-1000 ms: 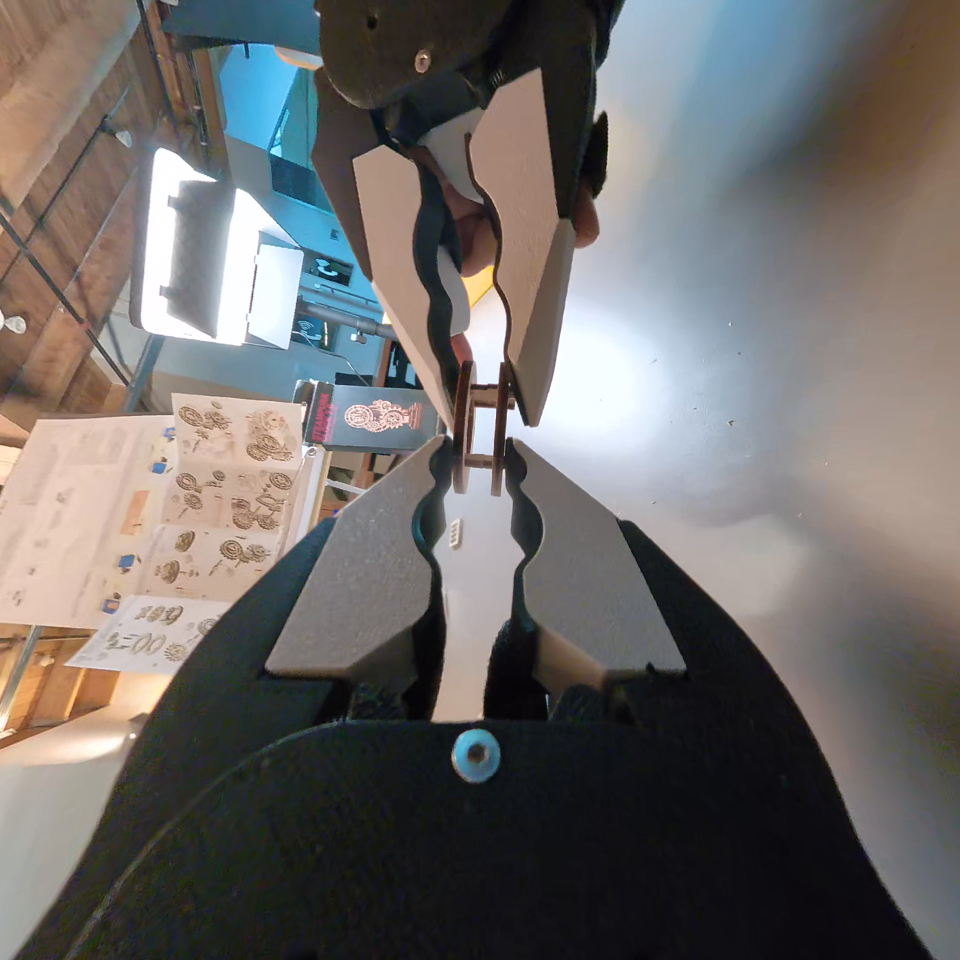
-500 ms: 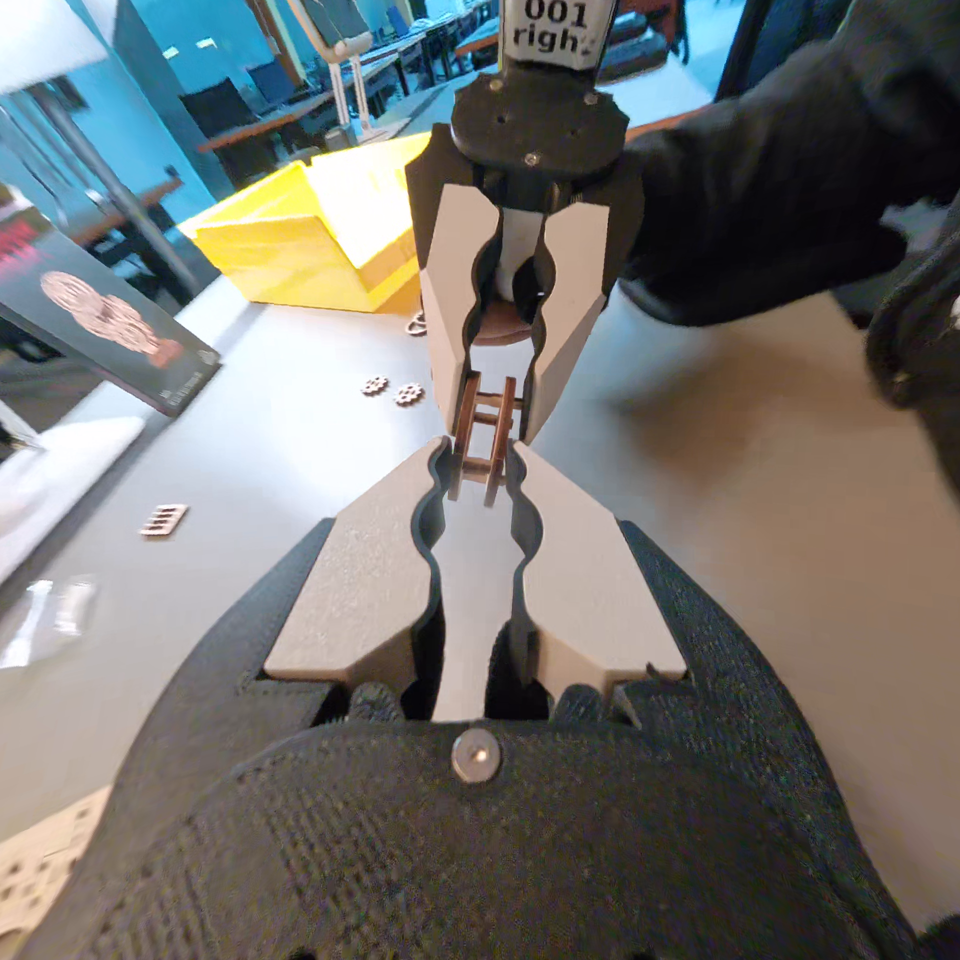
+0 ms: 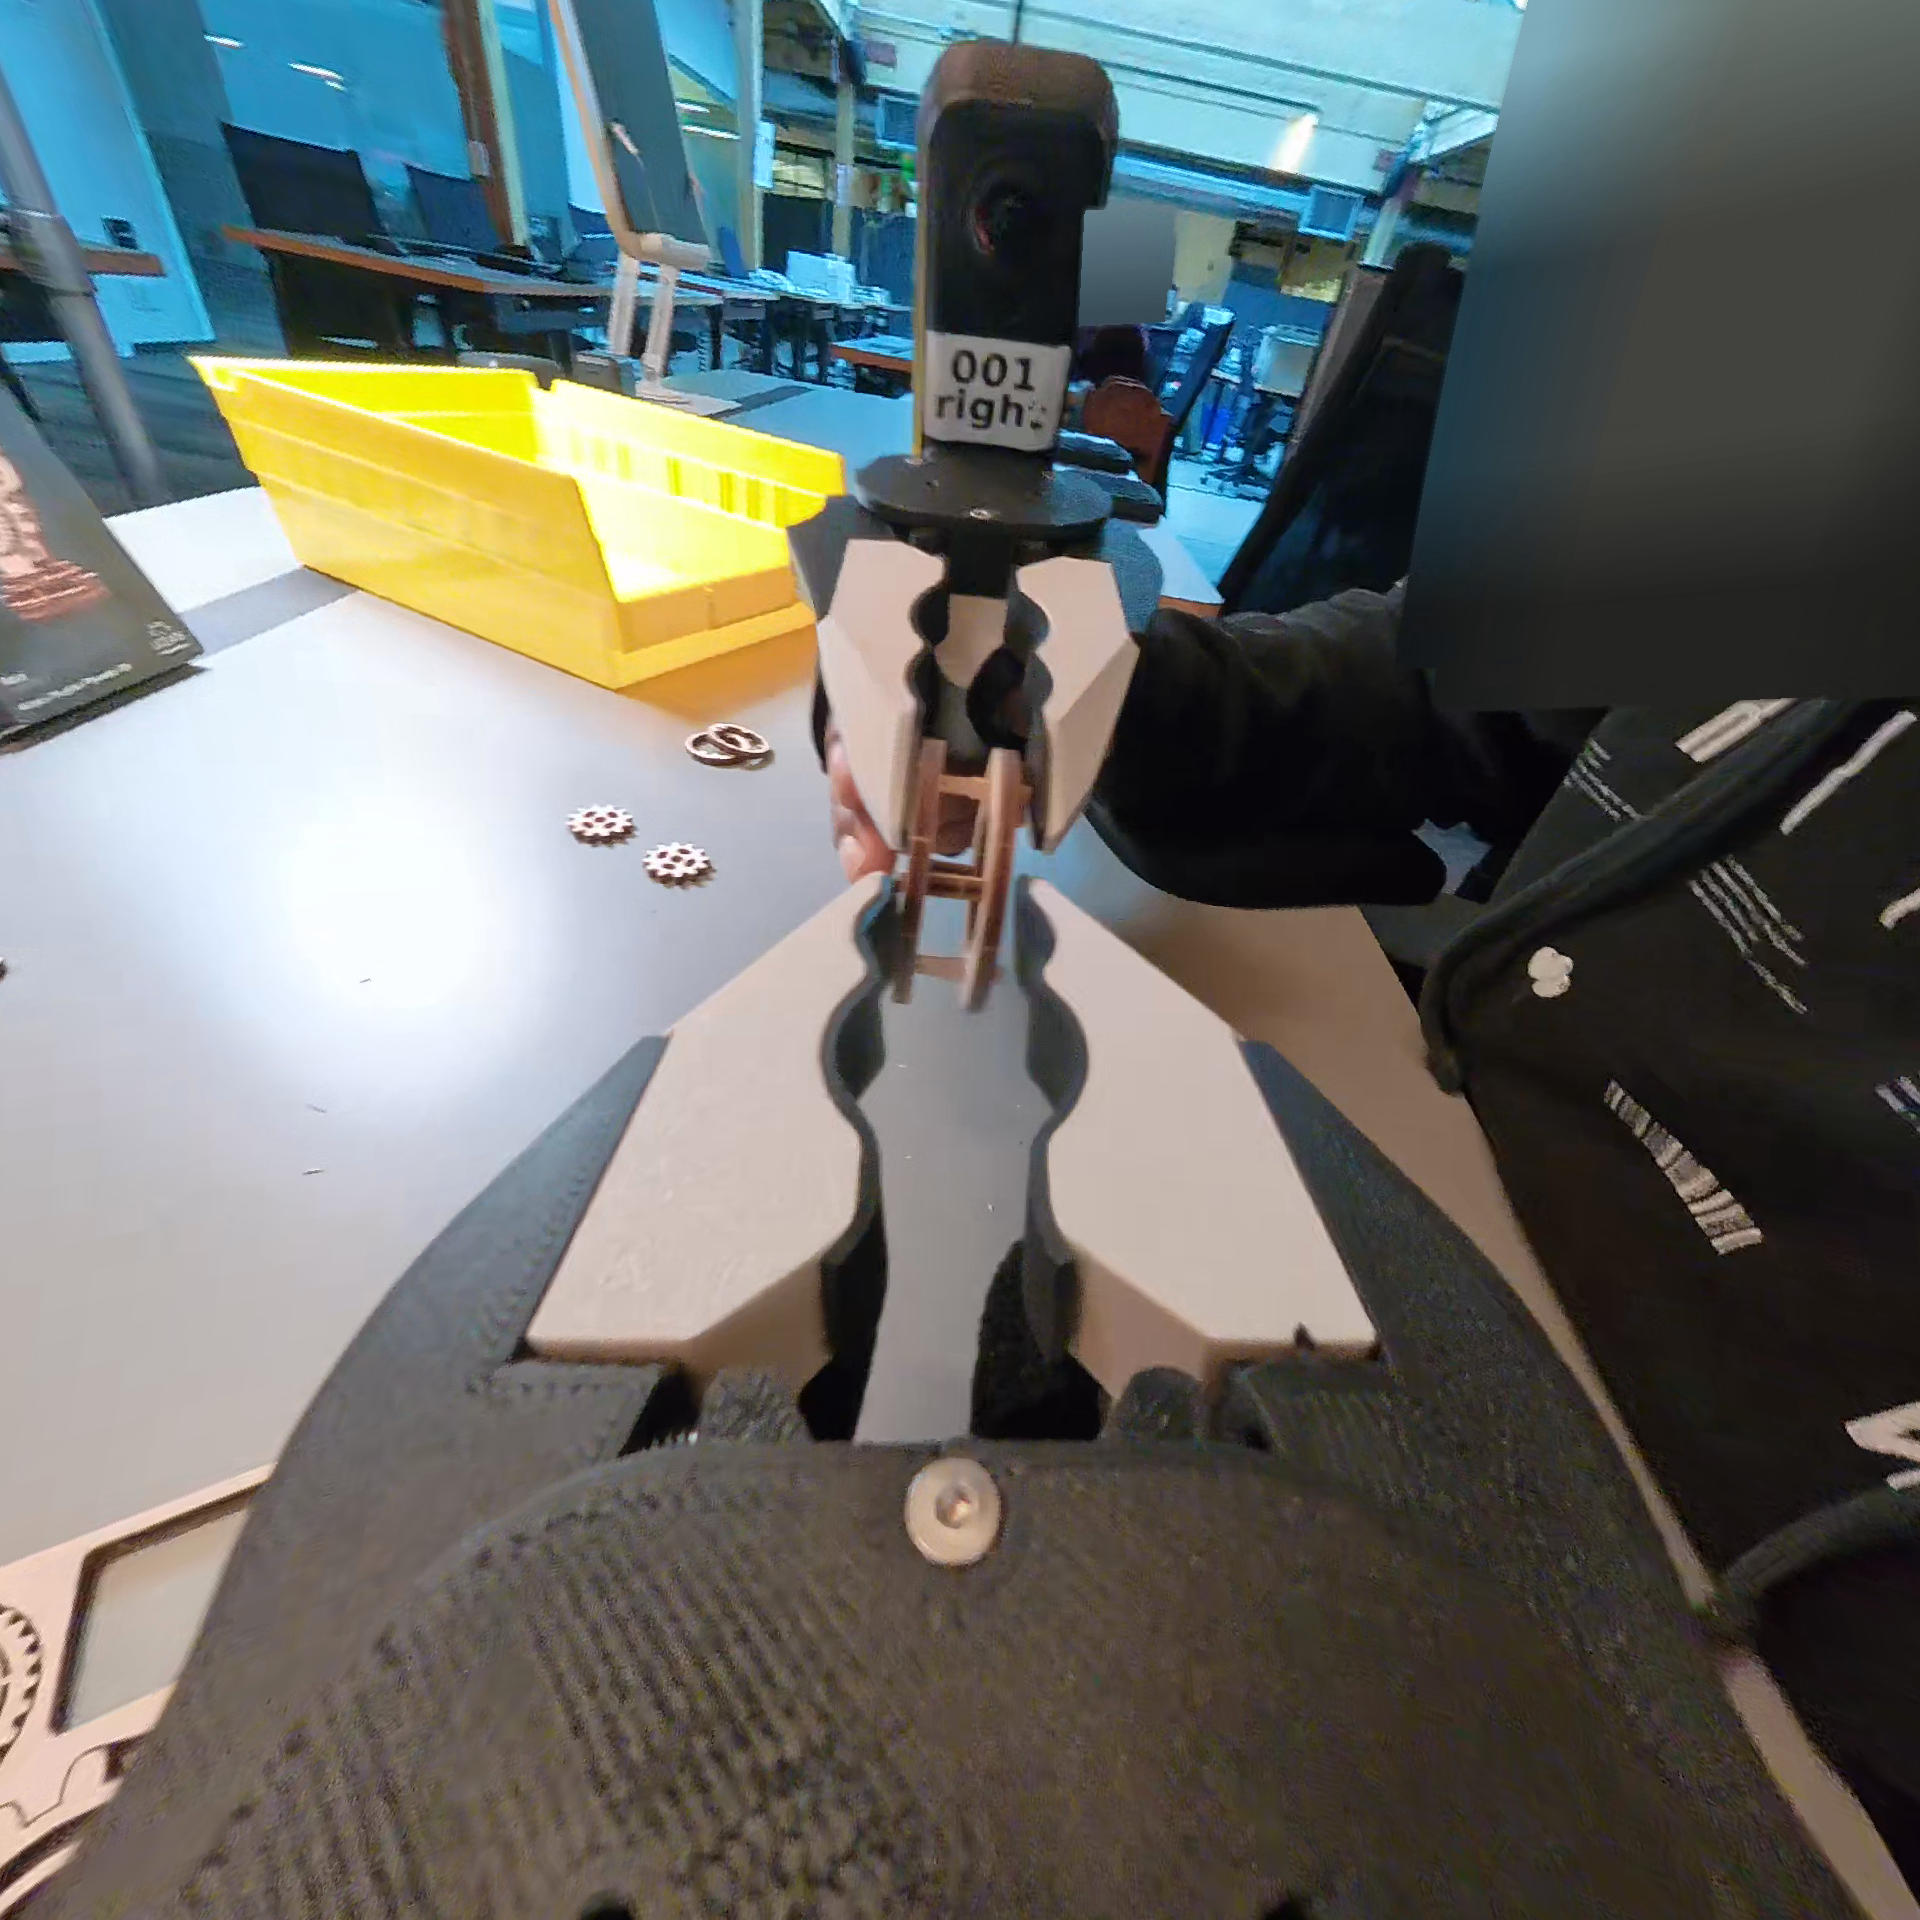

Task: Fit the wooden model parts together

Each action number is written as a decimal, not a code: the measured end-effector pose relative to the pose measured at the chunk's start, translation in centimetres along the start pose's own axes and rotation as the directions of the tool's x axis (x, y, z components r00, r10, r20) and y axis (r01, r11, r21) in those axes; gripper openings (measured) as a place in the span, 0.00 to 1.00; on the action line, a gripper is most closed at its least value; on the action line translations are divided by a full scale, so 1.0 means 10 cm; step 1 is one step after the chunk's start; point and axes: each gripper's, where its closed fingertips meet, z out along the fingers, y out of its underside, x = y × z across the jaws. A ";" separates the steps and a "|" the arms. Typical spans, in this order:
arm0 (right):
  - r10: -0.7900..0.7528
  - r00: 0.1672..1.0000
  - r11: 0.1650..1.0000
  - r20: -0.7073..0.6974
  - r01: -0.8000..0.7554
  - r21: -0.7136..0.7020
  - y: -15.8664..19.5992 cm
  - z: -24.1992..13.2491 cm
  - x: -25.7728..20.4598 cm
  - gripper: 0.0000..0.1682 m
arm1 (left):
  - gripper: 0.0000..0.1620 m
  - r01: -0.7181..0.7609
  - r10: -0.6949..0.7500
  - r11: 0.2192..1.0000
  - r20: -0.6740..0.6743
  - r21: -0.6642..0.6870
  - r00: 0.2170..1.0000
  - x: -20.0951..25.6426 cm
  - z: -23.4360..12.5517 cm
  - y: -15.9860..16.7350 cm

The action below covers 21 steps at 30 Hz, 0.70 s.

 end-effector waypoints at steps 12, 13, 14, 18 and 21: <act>0.030 0.999 0.997 -0.020 -0.028 0.070 -0.02 -0.01 0.07 0.13 | 0.11 0.022 -0.020 0.999 0.053 -0.033 0.998 -0.05 -0.02 -0.03; 0.011 1.000 0.998 -0.024 -0.009 0.060 -0.02 -0.02 0.06 0.13 | 0.11 -0.001 0.003 0.999 0.065 -0.038 0.998 -0.06 -0.02 -0.03; -0.010 1.000 0.999 -0.027 0.012 0.048 -0.01 -0.03 0.06 0.13 | 0.11 -0.028 0.031 0.999 0.072 -0.041 0.997 -0.05 -0.02 -0.03; -0.140 0.987 0.990 -0.077 0.137 -0.040 0.05 -0.09 0.09 0.13 | 0.11 -0.138 0.146 0.988 0.121 -0.071 0.982 -0.07 -0.03 -0.03; -0.213 0.973 0.976 -0.093 0.207 -0.071 0.03 -0.10 0.07 0.13 | 0.11 -0.189 0.198 0.979 0.133 -0.080 0.971 -0.05 -0.03 -0.05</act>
